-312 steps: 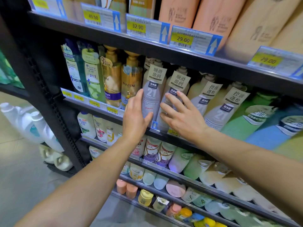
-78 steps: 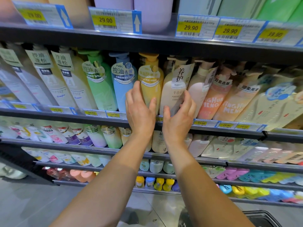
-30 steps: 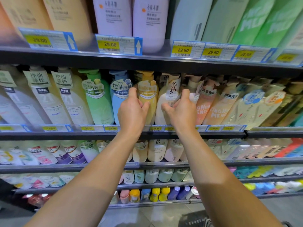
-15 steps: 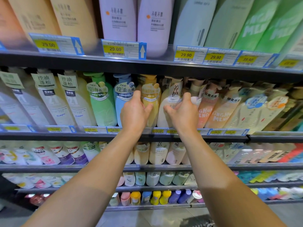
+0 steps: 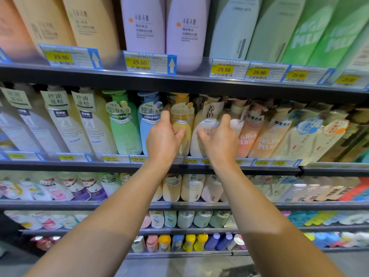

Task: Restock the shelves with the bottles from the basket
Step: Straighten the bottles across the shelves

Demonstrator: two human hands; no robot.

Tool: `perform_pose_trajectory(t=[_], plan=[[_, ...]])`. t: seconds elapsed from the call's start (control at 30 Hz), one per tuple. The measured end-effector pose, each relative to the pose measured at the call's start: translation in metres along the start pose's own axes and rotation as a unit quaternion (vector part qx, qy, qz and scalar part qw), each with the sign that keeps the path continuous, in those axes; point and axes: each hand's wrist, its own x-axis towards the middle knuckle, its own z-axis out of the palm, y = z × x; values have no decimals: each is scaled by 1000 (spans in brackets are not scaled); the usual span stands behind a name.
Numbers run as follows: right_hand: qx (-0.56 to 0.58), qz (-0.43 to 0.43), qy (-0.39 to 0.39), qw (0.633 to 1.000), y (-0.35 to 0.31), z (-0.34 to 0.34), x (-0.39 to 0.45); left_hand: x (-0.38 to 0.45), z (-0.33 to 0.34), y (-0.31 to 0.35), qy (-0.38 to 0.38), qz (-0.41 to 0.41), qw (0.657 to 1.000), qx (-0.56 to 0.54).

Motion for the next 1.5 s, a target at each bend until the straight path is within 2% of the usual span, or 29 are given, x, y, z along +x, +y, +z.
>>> perform_pose_trajectory(t=[0.17,0.33,0.5,0.67,0.8,1.03,1.2,1.33,1.5], plan=[[104,6,60,993,33,-21,-14,-26,4,9,47,27,994,-91],[156,36,88,983,64,-44,12,-28,22,38,5,61,994,-94],[109,-5,-66,992,76,-53,43,-18,40,55,-35,45,997,-46],[102,-29,-188,976,76,-61,64,-8,46,61,-58,2,998,-5],[67,-31,-234,969,77,-62,72,-2,46,64,-61,-13,998,14],[58,-22,-221,973,75,-58,74,1,45,63,-45,-10,998,35],[37,-22,-167,985,69,-60,70,0,46,64,-44,-12,998,40],[11,-25,-139,990,66,-60,68,4,45,62,-77,-26,996,28],[25,-9,-154,988,64,-56,70,8,43,66,-82,-42,995,37]])
